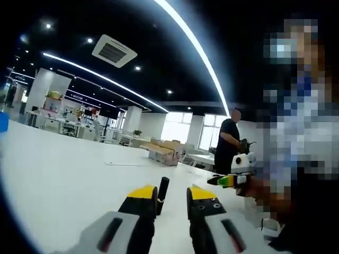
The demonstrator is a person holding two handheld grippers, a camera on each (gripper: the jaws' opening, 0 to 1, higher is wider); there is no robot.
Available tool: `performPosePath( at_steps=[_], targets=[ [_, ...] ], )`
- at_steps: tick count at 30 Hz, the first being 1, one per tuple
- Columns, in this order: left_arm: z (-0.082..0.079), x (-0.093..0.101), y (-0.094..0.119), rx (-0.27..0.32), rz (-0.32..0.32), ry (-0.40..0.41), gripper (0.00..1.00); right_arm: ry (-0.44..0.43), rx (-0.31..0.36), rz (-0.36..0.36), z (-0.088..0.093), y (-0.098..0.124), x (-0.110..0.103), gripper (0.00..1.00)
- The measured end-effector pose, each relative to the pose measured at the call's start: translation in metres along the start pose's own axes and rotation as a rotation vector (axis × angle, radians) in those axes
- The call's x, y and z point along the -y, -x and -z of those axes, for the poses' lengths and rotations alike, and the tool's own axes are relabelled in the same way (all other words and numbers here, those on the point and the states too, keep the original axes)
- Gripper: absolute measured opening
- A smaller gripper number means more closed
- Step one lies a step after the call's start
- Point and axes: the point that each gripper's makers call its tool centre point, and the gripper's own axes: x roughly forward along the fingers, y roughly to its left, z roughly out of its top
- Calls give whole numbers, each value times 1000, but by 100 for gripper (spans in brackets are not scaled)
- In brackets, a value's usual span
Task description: Unscrew the lipstick cap, remove the lipstick, and put the cap back on the lipstick
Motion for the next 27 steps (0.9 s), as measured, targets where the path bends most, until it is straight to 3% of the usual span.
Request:
performPosePath(
  at_steps=[6,11,19,27],
  targets=[
    [3,0,2,11,2,11,23,-6,-9,11,1,2,3,24],
    [9,3,-3,0,11,18,22,20,-34,29,0,7,2,20],
    [12,11,-4,3,25,29,20,8,-13,11,-4,19,-11,13],
    [-3,11,4,20,10,36,17,14,-28,9,-4,21,-12,12]
  ],
)
